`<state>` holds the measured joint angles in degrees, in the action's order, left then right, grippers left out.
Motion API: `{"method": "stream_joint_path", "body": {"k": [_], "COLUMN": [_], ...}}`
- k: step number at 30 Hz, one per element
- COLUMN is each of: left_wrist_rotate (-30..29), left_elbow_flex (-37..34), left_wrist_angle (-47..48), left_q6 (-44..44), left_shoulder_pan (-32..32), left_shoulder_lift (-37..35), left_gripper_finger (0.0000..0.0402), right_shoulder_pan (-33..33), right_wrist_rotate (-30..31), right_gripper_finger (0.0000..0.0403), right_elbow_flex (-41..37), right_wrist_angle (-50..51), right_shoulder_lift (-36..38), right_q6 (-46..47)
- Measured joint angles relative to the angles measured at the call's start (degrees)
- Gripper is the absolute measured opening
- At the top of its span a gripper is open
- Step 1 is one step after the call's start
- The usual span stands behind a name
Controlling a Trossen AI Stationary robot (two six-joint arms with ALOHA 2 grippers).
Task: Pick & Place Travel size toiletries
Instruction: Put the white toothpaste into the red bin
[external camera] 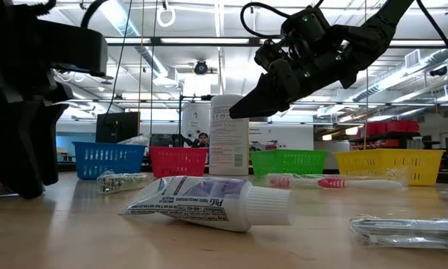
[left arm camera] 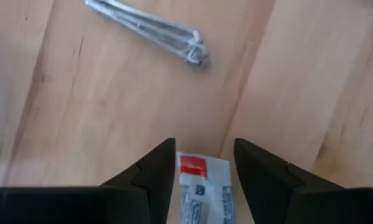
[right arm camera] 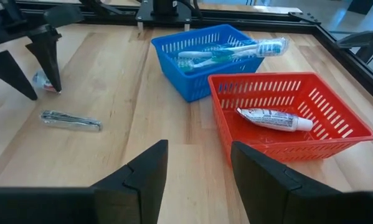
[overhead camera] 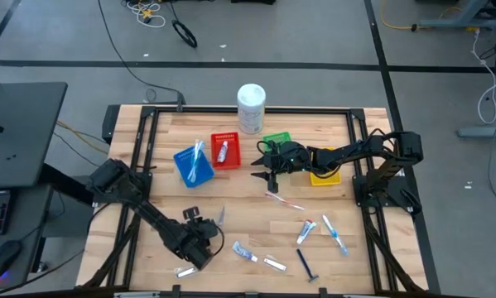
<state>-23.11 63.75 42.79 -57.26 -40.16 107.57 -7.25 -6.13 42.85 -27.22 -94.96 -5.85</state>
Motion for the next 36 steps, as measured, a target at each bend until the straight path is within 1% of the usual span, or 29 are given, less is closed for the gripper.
{"method": "stream_joint_path", "body": {"k": [3,7,11,13,15,18,22,24,27,28,33,36], "left_wrist_rotate": [1.9,1.96,-1.26,-3.84,-6.38,-9.94,-10.47,-7.61,0.83,2.75,6.91,9.01], "left_elbow_flex": [0.07,0.06,0.19,1.17,2.84,7.3,14.6,16.64,17.66,17.44,15.83,13.14], "left_wrist_angle": [0.23,0.62,1.82,2.13,3.11,8.92,18.22,19.41,18.39,17.9,16.49,14.09], "left_q6": [-0.87,-3.45,-4.15,-3.59,-3.13,-2.27,-0.62,-0.53,1.33,1.3,0.65,0.27], "left_shoulder_pan": [0.02,0.0,0.54,1.23,1.98,3.39,5.22,5.82,6.29,6.27,6.05,5.62], "left_shoulder_lift": [-0.01,-0.01,0.12,0.19,0.15,0.17,0.1,0.04,0.0,0.07,0.37,0.37], "left_gripper_finger": [0.0144,0.0093,0.0041,0.0016,0.0007,0.0008,0.0005,0.0009,0.0027,0.0035,0.0088,0.0124], "right_shoulder_pan": [0.01,0.01,-0.01,0.01,0.0,-0.01,-0.01,-0.01,-0.01,-0.01,-0.01,0.01], "right_wrist_rotate": [0.0,0.0,0.0,0.0,0.0,0.0,0.0,0.0,0.0,0.0,0.0,0.0], "right_gripper_finger": [0.0186,0.0186,0.0186,0.0186,0.0186,0.0186,0.0186,0.0186,0.0186,0.0186,0.0186,0.0186], "right_elbow_flex": [0.0,0.0,0.0,0.0,0.0,0.0,0.0,0.0,0.0,0.0,0.0,0.0], "right_wrist_angle": [0.0,0.0,0.0,-0.01,0.0,-0.02,-0.01,0.0,0.04,0.06,0.13,0.0], "right_shoulder_lift": [0.0,0.0,0.0,0.0,0.0,0.0,0.0,0.0,0.0,0.0,0.0,0.0], "right_q6": [0.0,0.0,0.0,0.0,0.0,0.0,0.0,0.0,0.0,0.0,0.0,0.0]}}
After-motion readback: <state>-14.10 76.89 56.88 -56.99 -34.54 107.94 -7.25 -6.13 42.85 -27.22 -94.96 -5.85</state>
